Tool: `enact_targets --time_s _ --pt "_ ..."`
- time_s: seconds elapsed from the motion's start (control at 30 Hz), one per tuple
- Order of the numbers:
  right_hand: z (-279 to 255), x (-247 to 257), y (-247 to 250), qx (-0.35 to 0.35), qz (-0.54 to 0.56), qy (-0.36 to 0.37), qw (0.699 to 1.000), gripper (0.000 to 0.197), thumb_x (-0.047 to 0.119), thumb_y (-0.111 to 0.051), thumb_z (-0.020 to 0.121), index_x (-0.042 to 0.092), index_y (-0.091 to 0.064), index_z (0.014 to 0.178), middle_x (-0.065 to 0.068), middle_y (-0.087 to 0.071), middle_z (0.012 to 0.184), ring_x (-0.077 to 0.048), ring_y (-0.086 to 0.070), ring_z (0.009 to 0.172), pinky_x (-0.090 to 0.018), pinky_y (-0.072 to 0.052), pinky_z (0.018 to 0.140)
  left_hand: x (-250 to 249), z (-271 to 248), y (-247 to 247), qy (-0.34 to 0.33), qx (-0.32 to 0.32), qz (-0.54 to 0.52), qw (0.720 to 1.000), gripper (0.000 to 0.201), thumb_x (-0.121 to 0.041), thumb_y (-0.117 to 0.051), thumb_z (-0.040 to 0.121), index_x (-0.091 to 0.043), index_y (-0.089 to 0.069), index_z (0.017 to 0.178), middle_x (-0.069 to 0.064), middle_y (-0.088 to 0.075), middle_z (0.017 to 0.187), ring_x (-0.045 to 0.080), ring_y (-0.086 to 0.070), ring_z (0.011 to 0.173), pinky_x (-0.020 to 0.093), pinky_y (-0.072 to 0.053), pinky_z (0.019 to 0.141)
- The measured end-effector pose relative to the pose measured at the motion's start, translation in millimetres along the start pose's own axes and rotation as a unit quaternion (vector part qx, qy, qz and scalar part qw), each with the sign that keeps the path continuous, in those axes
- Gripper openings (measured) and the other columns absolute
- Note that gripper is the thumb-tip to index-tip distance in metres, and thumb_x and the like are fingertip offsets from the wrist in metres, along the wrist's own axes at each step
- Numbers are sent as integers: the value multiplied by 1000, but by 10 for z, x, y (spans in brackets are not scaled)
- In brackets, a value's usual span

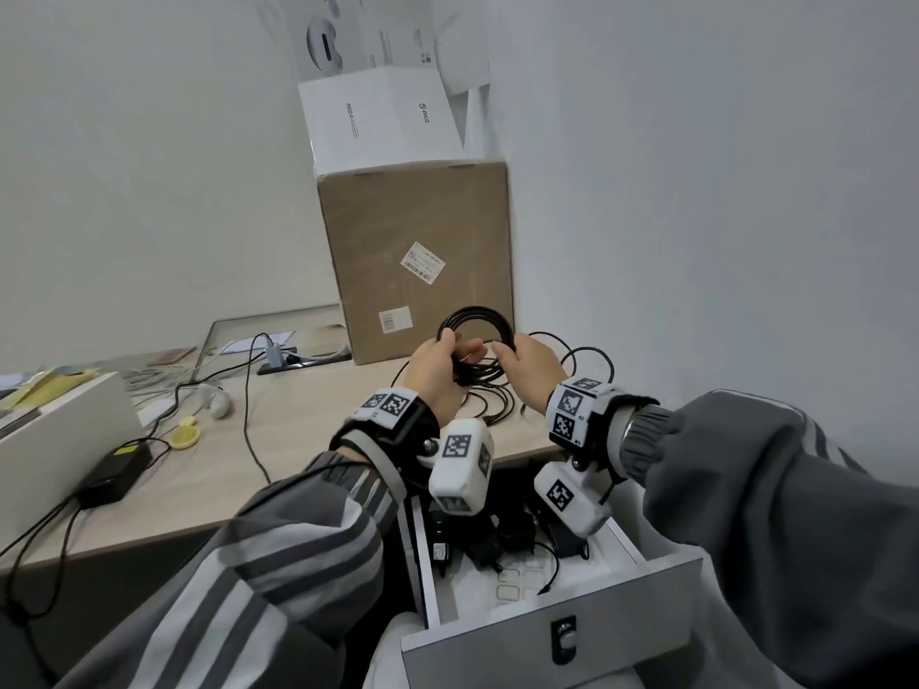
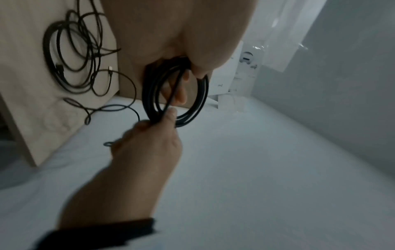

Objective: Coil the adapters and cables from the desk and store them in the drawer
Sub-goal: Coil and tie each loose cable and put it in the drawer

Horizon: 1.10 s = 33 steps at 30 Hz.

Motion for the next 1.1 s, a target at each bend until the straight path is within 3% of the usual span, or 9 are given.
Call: enact_targets --time_s 0.13,0.37,0.47,0.6,0.7,0.77,0.9,1.0,1.1 --pt "-86 66 -114 15 22 -2 1000 34 40 -34 100 8 -40 91 -11 -51 88 -26 -48 83 -35 -34 72 -100 34 64 -30 -60 -8 998 28 -20 -38 104 -8 -54 84 0 -41 65 11 -34 51 23 -37 53" --pt "-273 289 -299 97 59 82 990 38 46 -41 97 8 -42 99 1 -44 61 -18 -45 59 -32 -32 58 -428 139 369 -108 -137 142 974 30 -26 -46 99 -13 -62 76 -2 -45 60 6 -32 32 24 -31 46" --pt "-335 331 -308 133 42 125 982 43 48 -46 94 12 -42 117 6 -39 51 -8 -36 45 -27 -28 50 -631 118 338 -142 -113 213 960 31 -29 -49 98 -11 -63 78 -4 -42 58 7 -32 33 22 -30 44" --pt "-336 307 -256 162 42 148 975 59 55 -56 86 25 -36 132 6 -40 53 -11 -39 49 -28 -34 55 -633 74 186 -98 4 247 964 30 -24 -49 99 -7 -60 77 -6 -27 53 6 -24 40 18 -22 38" --pt "-351 345 -144 167 61 156 972 57 53 -60 84 29 -37 131 7 -42 55 -7 -40 49 -18 -33 50 -453 -49 20 -58 109 367 922 27 -21 -52 98 -6 -61 77 -5 -28 53 6 -24 40 18 -21 38" --pt "-299 348 -126 160 39 157 974 52 52 -54 89 26 -42 131 9 -42 59 -2 -38 47 -14 -30 49 -393 -101 -36 -62 129 419 897 24 -20 -55 97 -6 -63 78 -5 -30 51 6 -26 40 19 -23 39" --pt "-277 296 -231 178 17 147 973 62 66 -37 85 14 -52 117 4 -52 72 -12 -50 62 -33 -45 64 -337 -117 -126 -60 150 433 887 21 -21 -57 96 -9 -63 79 -6 -33 50 6 -27 39 18 -24 39" --pt "-279 261 -242 158 -36 139 977 38 41 -38 98 7 -53 110 -5 -57 81 -23 -55 78 -39 -43 76 -322 -94 -128 -77 146 423 891 22 -20 -61 93 -11 -63 73 -6 -39 48 9 -30 42 19 -27 40" --pt "-264 267 -173 114 -31 127 985 23 29 -38 101 10 -49 93 -2 -52 77 -23 -49 77 -33 -34 68 -407 -85 -130 -131 120 391 903 13 -22 -69 87 -11 -65 82 -2 -59 60 12 -43 50 22 -36 48"
Point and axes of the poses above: each hand's wrist, its own z-axis towards the middle knuckle, its own y-axis out of the back of the hand, x = y × z, the point moved 10 cm from there along z, towards the middle knuckle
